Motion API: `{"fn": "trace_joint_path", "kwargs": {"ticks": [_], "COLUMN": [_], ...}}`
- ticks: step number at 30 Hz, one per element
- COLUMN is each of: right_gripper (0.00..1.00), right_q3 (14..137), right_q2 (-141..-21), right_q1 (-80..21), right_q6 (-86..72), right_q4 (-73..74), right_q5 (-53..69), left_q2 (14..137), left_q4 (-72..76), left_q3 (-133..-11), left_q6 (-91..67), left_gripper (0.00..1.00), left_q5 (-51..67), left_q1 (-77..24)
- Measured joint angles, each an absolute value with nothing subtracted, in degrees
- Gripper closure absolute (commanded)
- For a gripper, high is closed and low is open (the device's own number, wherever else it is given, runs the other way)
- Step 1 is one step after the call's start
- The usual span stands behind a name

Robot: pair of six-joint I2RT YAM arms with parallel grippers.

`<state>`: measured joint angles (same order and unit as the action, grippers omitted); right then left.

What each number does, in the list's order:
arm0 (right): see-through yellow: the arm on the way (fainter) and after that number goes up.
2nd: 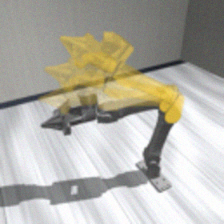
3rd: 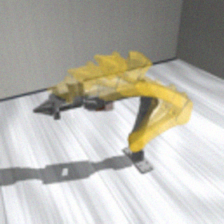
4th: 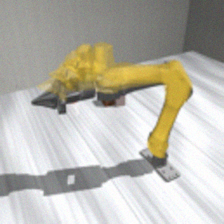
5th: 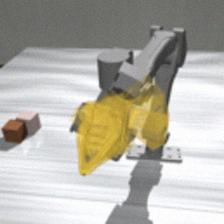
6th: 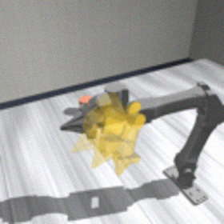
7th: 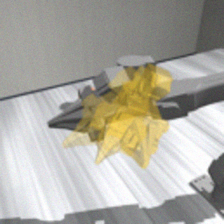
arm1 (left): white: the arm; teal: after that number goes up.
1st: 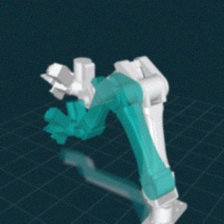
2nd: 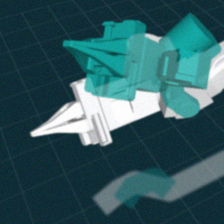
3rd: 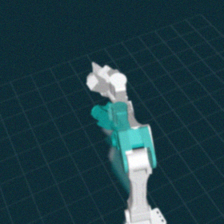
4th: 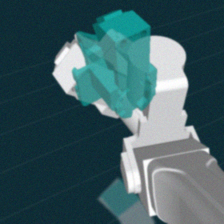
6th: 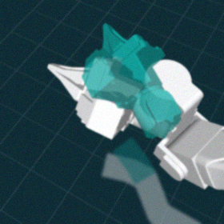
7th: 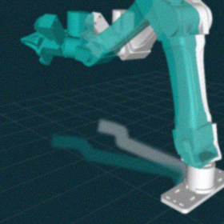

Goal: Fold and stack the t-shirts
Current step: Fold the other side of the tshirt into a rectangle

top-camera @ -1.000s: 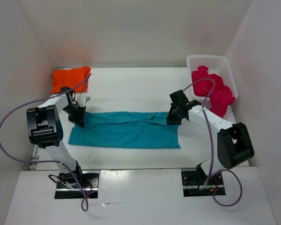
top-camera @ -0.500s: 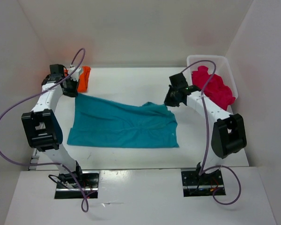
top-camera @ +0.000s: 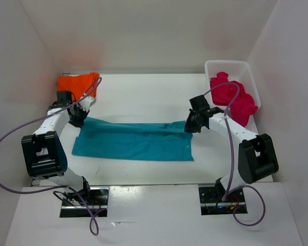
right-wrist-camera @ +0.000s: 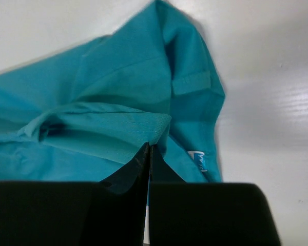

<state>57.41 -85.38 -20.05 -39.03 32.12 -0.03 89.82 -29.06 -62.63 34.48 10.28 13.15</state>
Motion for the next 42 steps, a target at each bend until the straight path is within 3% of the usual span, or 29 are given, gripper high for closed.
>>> {"fn": "trace_joint_path", "kwargs": {"ticks": [16, 18, 19, 23, 31, 34, 36, 39, 42], "right_gripper": [1.0, 0.85, 0.58, 0.45, 0.48, 0.61, 0.73, 0.84, 0.91], "right_q3": [53.2, 53.0, 53.0, 52.9, 54.1, 58.0, 62.2, 69.4, 74.3], "right_q2": [-84.7, -84.8, -84.9, -85.4, -81.7, -82.2, -85.3, -92.7, -99.2], "right_q1": [-22.5, -23.2, -23.5, -24.0, -25.8, -28.3, -29.5, -30.7, -31.0], "right_q6": [-41.1, -41.2, -41.4, -41.0, -40.6, -40.1, -39.4, -38.1, -36.8], "right_q4": [32.1, 32.1, 32.1, 32.3, 33.0, 32.5, 32.1, 31.0, 30.1], "right_q5": [2.0, 2.2, 2.3, 2.4, 1.9, 1.9, 1.7, 0.8, 0.2], "left_q2": [89.8, 89.9, 90.0, 90.3, 90.3, 90.3, 90.3, 90.3, 90.3], "left_q4": [-32.5, -31.9, -31.7, -30.5, -29.7, -29.3, -29.1, -29.1, -29.1], "left_q3": [-55.8, -55.6, -55.5, -55.2, -55.8, -56.4, -56.5, -56.8, -57.0], "left_q6": [43.3, 43.5, 43.5, 43.5, 42.2, 41.2, 40.2, 38.4, 36.5], "left_gripper": [1.0, 1.0, 1.0, 0.96, 0.86, 0.71, 0.52, 0.37, 0.3], "left_q5": [7.8, 6.8, 6.2, 4.5, 2.4, 1.1, -0.1, -1.8, -3.8], "left_q1": [15.1, 14.7, 14.6, 14.3, 14.3, 14.3, 14.3, 14.3, 14.3]}}
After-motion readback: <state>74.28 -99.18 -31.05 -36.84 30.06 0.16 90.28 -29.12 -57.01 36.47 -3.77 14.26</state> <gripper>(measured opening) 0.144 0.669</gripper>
